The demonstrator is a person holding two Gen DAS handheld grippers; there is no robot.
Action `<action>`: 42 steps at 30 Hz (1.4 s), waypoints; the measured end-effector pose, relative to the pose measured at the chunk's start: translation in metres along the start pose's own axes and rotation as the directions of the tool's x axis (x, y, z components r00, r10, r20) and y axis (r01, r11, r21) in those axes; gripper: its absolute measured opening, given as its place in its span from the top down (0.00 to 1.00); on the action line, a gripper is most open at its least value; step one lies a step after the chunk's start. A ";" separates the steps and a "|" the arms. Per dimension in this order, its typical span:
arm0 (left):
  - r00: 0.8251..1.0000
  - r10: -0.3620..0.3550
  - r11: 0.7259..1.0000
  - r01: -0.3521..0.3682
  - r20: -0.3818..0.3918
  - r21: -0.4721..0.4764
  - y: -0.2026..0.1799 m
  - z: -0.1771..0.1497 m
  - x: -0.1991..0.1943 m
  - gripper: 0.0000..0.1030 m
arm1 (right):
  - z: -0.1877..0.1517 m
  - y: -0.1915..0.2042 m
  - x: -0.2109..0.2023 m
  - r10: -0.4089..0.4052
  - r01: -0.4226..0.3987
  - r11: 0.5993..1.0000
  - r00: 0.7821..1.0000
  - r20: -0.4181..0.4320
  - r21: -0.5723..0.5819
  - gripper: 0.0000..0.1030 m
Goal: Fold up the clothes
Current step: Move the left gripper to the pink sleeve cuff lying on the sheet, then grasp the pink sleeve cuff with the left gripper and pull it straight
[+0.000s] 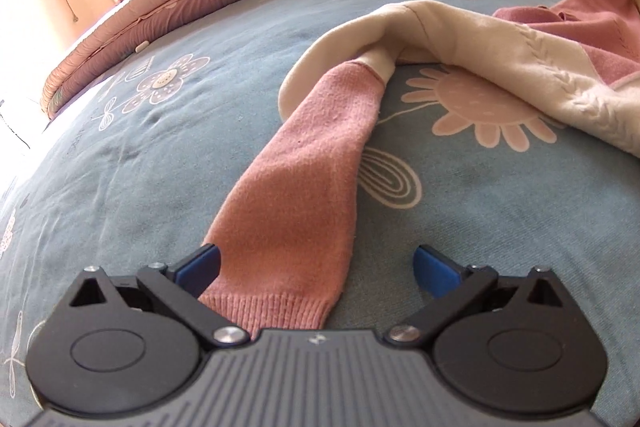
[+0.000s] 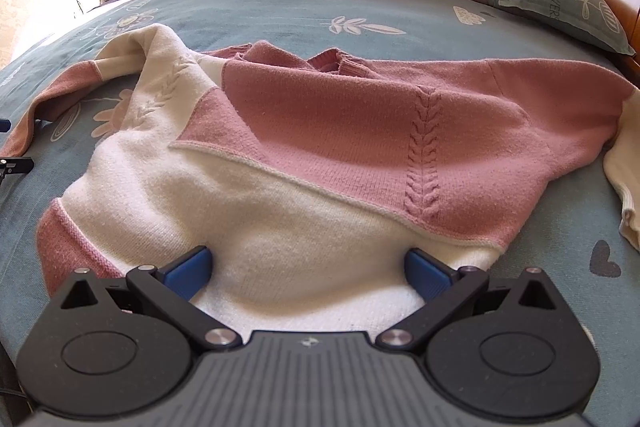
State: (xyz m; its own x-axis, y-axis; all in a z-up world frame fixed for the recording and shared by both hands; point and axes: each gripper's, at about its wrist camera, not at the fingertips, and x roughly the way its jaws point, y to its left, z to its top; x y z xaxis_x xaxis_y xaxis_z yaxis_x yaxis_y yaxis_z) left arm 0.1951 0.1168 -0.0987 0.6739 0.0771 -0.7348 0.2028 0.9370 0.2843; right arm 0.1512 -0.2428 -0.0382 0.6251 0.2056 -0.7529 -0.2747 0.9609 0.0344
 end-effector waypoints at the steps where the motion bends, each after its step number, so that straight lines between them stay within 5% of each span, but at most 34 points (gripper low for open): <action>1: 1.000 -0.017 1.000 0.017 -0.006 -0.012 0.002 0.004 0.005 0.00 | 0.000 0.000 0.000 -0.001 0.001 1.000 1.000 -0.001 -0.001 0.00; 7: 0.990 -0.143 0.968 0.138 -0.007 -0.209 0.026 0.004 0.024 0.00 | -0.001 0.001 0.000 -0.005 0.005 1.000 1.000 0.004 -0.001 0.00; 14: 0.995 -0.096 0.973 0.098 0.016 -0.208 0.017 -0.006 0.012 0.00 | -0.002 0.001 0.000 -0.005 0.005 1.000 1.000 0.011 -0.001 0.00; 21: 0.999 -0.001 0.996 -0.002 -0.036 -0.089 0.014 -0.008 -0.010 0.01 | -0.004 -0.001 -0.002 0.001 -0.001 1.000 1.000 0.028 -0.003 0.00; 26: 0.990 0.142 0.990 -0.141 -0.011 0.023 0.010 -0.003 -0.014 0.01 | -0.007 0.001 -0.003 -0.010 0.009 1.000 0.999 0.041 0.004 0.00; 29: 0.971 0.233 0.962 -0.238 0.055 0.131 -0.007 0.001 -0.012 0.18 | -0.006 0.002 -0.003 -0.017 0.017 1.000 0.999 0.037 0.006 0.00; 31: 0.962 0.263 0.946 -0.272 0.072 0.174 -0.019 0.002 -0.007 0.40 | -0.006 0.002 -0.003 -0.019 0.019 1.000 0.999 0.034 0.008 0.00; 34: 0.958 0.273 0.935 -0.285 0.085 0.211 -0.033 0.003 -0.002 0.50 | -0.005 0.003 -0.002 -0.024 0.024 1.000 0.999 0.031 0.006 0.00; 39: 0.981 0.167 0.964 -0.184 0.097 0.193 -0.043 0.010 -0.011 0.43 | -0.004 0.003 -0.001 -0.025 0.025 1.000 0.999 0.025 0.006 0.00; 42: 0.976 0.194 0.946 -0.213 0.098 0.244 -0.055 0.011 -0.007 0.44 | -0.005 0.004 -0.001 -0.028 0.028 1.000 0.999 0.026 0.007 0.00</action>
State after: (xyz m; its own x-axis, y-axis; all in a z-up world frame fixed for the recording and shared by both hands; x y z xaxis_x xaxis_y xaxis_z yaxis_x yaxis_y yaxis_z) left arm 0.1874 0.0604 -0.1023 0.7666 0.2239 -0.6018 0.2221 0.7869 0.5757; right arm 0.1460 -0.2401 -0.0400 0.6514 0.1836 -0.7362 -0.2525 0.9674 0.0178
